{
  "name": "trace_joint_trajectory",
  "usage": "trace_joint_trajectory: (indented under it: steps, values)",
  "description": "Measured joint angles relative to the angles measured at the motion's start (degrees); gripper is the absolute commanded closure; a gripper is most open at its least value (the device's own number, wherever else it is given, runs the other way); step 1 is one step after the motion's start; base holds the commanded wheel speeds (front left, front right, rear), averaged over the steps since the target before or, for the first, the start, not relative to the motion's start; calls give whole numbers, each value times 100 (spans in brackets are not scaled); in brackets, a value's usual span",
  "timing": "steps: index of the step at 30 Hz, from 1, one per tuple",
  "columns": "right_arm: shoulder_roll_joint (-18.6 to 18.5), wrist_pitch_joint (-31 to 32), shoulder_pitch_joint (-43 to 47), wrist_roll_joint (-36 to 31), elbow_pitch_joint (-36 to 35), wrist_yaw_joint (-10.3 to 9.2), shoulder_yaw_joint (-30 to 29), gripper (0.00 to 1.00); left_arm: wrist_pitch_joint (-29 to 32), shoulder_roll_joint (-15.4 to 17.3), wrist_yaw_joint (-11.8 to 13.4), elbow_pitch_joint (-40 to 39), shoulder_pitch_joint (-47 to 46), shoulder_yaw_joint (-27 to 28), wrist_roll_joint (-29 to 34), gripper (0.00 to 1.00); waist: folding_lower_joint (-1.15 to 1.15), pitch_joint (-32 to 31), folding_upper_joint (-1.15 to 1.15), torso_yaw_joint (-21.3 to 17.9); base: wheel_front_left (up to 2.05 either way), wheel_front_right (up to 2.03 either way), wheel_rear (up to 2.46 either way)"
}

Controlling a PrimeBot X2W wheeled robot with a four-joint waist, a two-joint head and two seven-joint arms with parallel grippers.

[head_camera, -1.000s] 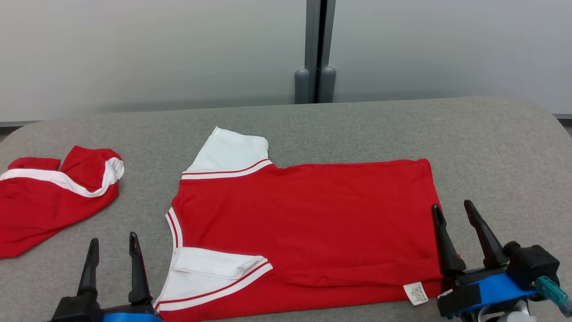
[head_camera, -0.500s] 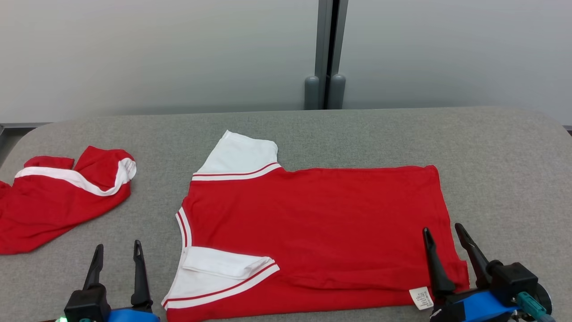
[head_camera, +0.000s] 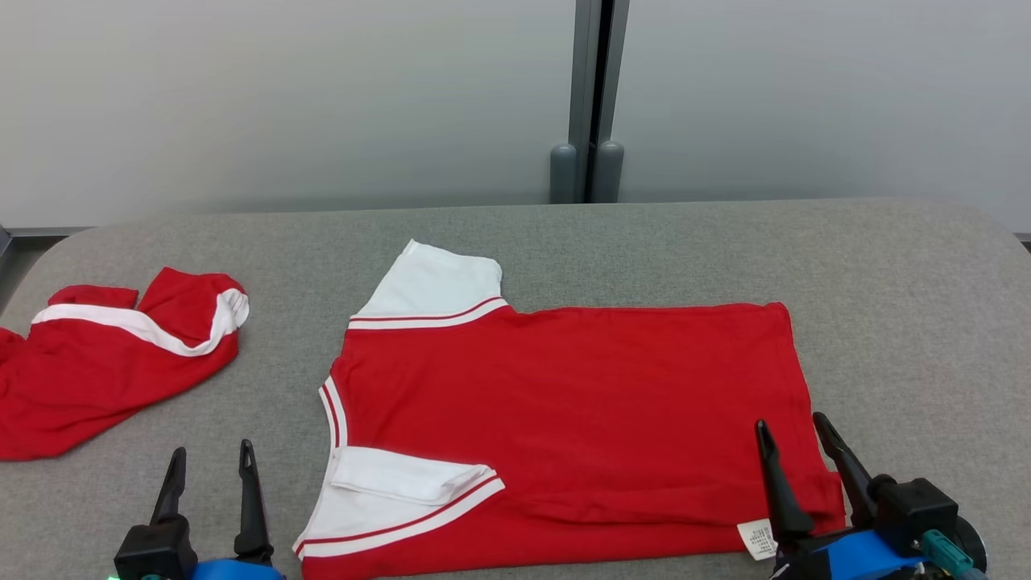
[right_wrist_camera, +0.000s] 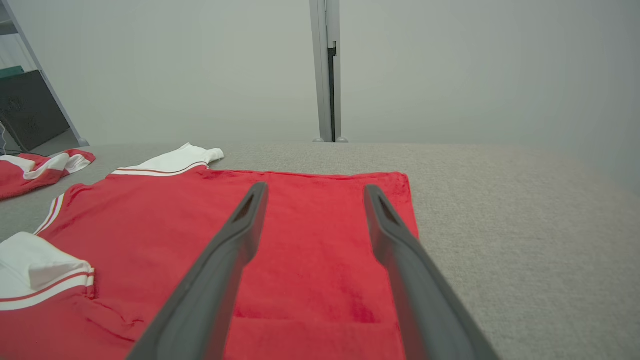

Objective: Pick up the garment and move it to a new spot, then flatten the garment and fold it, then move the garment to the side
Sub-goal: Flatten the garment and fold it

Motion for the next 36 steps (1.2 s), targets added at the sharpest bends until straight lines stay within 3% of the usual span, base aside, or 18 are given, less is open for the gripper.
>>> trace_joint_trajectory:
  steps: [29, 36]
  values:
    - [20, 0, 56, -16, 158, 0, 48, 0, 0, -68, -18, 19, 114, 54, 26, 0, 0, -143, 0, -83, 0, 0, 0]
    - [-27, 0, -304, 4, 233, 0, 119, 0, 0, 125, -237, 242, -374, 34, 11, 0, 0, 44, 0, -214, 0, 0, 0]
